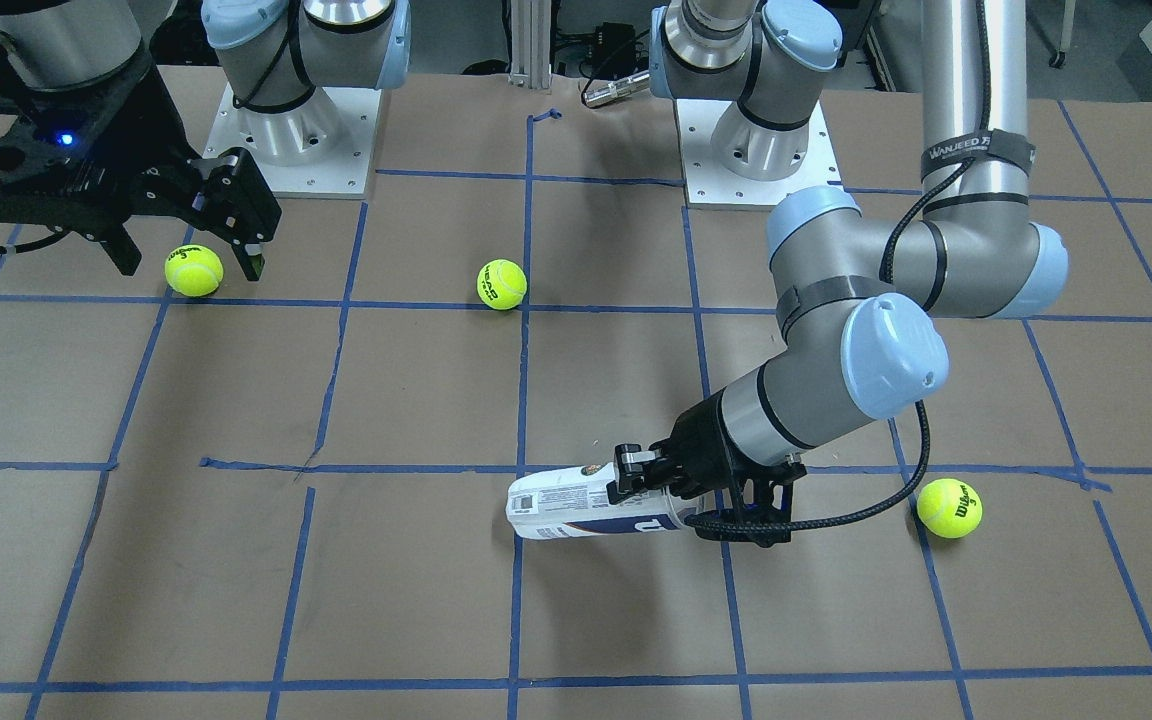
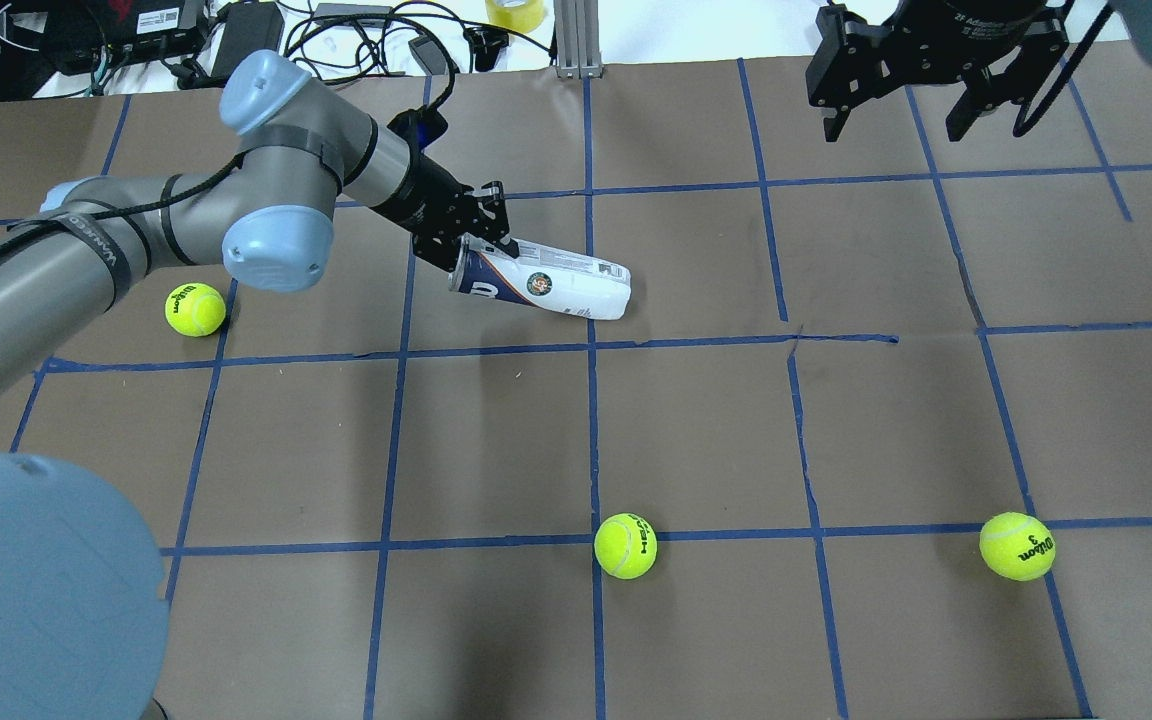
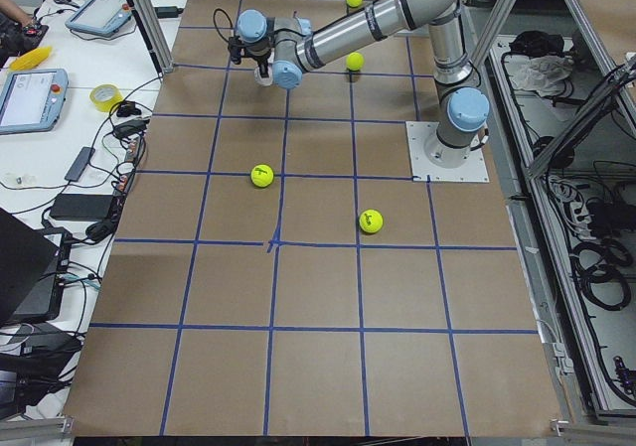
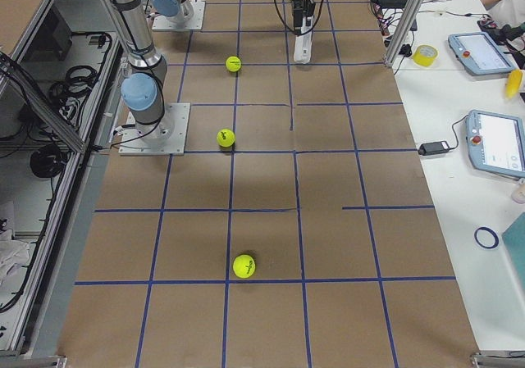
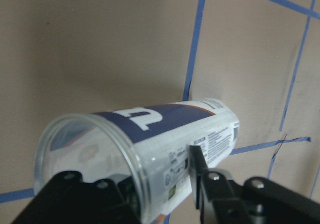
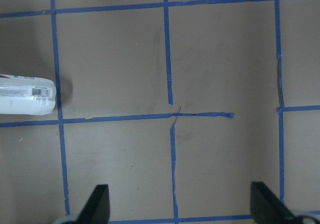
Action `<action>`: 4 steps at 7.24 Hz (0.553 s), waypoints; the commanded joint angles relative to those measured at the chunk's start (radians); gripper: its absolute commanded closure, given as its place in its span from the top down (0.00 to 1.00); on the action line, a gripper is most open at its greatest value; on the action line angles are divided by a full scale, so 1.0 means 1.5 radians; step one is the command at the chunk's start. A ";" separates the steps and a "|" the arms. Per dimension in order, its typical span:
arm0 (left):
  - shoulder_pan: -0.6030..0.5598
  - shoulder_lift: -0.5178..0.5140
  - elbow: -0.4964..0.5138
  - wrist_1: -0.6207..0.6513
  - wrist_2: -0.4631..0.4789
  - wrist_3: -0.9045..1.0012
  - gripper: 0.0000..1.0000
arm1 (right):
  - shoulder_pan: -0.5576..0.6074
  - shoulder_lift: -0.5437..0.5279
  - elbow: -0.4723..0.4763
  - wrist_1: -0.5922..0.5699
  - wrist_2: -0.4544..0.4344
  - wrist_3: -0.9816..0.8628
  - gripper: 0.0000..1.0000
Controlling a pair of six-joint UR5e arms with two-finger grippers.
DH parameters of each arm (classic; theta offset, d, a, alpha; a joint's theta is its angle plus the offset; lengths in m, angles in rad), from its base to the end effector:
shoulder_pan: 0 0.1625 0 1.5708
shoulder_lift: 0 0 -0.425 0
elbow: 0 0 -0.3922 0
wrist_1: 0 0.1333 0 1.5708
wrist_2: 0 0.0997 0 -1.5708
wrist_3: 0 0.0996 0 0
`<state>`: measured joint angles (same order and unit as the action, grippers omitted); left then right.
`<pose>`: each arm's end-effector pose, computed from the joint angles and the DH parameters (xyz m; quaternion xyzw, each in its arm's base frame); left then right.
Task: Lift up tennis ball bucket
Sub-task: 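Grasp the can's open rim with the left gripper and tilt it upward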
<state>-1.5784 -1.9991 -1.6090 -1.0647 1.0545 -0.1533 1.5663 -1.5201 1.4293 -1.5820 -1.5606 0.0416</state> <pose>-0.1873 -0.6285 0.2901 0.0653 -0.9645 -0.0014 0.2560 0.1320 -0.5220 0.5336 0.0228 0.9984 -0.0509 0.0060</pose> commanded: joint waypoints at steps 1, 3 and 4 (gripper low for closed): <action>0.000 0.012 0.007 -0.014 0.019 0.000 0.00 | -0.002 0.000 0.001 -0.001 -0.001 -0.001 1.00; 0.000 0.023 0.007 -0.016 0.020 0.000 0.00 | -0.001 0.000 0.001 -0.001 -0.001 -0.001 1.00; 0.000 0.029 0.009 -0.020 0.045 0.000 0.00 | -0.002 0.000 0.001 -0.002 -0.001 -0.001 1.00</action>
<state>-1.5785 -1.9669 -1.5978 -1.0898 1.0937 -0.1534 1.5638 -1.5202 1.4311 -1.5834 -1.5616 0.0399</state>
